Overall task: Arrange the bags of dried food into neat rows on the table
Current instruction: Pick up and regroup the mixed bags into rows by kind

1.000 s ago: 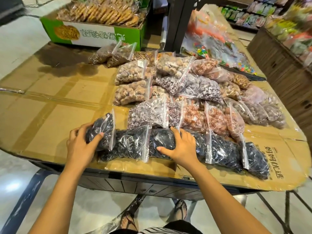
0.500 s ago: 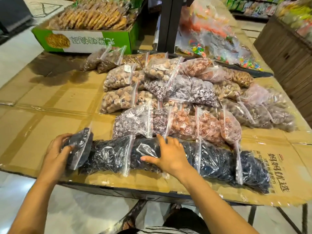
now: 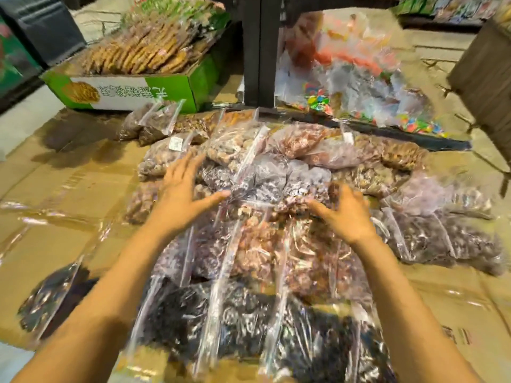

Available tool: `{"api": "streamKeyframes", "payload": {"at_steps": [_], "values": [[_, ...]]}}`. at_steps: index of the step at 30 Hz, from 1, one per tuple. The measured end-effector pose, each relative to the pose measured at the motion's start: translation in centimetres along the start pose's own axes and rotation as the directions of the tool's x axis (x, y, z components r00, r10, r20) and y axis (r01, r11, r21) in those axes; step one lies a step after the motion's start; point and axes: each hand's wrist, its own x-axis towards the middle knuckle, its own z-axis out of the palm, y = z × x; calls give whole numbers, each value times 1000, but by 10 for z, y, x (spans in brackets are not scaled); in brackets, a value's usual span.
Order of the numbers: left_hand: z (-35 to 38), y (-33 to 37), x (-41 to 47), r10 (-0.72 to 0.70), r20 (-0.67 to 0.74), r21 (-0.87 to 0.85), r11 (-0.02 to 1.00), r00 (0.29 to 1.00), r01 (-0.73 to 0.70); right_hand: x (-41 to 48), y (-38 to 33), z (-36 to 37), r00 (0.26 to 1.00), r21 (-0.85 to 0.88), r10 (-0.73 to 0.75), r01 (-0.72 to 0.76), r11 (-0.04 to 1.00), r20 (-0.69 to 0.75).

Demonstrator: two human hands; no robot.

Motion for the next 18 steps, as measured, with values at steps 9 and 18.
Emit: {"api": "streamKeyframes", "payload": {"at_steps": [9, 18], "values": [[27, 25, 108, -23, -21, -54, 998, 1000, 21, 103, 7, -21, 998, 211, -26, 38, 977, -60], [14, 22, 190, 152, 484, 268, 911, 862, -312, 197, -56, -32, 993, 327, 5, -43, 944, 116]]}}
